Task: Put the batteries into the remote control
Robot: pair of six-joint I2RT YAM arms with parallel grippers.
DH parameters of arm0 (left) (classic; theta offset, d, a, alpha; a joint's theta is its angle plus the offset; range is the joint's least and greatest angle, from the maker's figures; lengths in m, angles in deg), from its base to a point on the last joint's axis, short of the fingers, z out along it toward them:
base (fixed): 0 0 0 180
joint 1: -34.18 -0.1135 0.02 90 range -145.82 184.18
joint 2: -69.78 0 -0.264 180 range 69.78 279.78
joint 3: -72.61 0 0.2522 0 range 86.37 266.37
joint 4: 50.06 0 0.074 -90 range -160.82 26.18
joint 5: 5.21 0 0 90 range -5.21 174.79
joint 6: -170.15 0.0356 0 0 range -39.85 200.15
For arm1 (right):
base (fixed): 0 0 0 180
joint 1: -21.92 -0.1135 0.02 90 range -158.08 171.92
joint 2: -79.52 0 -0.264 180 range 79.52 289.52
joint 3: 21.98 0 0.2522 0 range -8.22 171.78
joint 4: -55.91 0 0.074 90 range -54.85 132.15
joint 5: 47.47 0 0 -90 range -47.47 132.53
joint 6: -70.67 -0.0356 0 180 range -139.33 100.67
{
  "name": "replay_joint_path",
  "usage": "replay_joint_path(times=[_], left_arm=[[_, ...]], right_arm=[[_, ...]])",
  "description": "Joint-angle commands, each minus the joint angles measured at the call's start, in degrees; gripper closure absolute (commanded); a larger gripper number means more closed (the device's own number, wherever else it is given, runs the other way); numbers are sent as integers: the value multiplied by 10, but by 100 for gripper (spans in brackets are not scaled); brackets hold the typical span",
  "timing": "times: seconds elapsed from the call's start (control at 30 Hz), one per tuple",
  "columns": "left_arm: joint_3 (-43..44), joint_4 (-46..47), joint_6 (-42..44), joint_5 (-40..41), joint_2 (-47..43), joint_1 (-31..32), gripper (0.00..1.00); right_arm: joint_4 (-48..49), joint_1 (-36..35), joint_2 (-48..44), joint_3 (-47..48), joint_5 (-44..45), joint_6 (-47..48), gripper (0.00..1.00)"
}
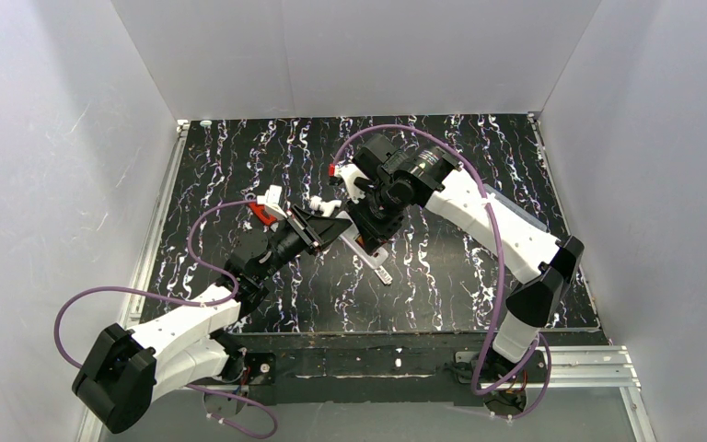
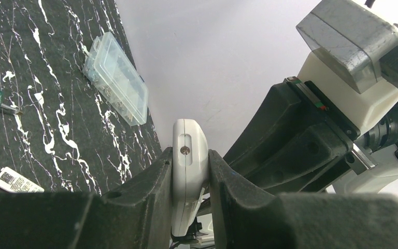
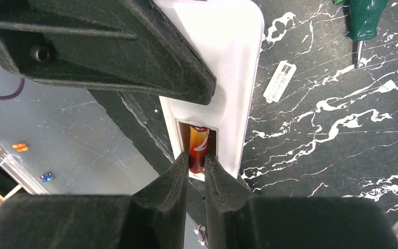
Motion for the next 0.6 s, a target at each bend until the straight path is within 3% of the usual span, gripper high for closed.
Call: replay_joint_path(times=[0.0,0.17,0.57], left_arm=[[10,68,-6,-8,-13,0,100],[10,62,3,-17,-13,1,100],[9,45,23,-32,-18,1,100]], right_arm=[[9,2,-4,24,-4,3,80],[1,2,-3,33,5,2,88],[-20,3,-19,39,7,-3,89]])
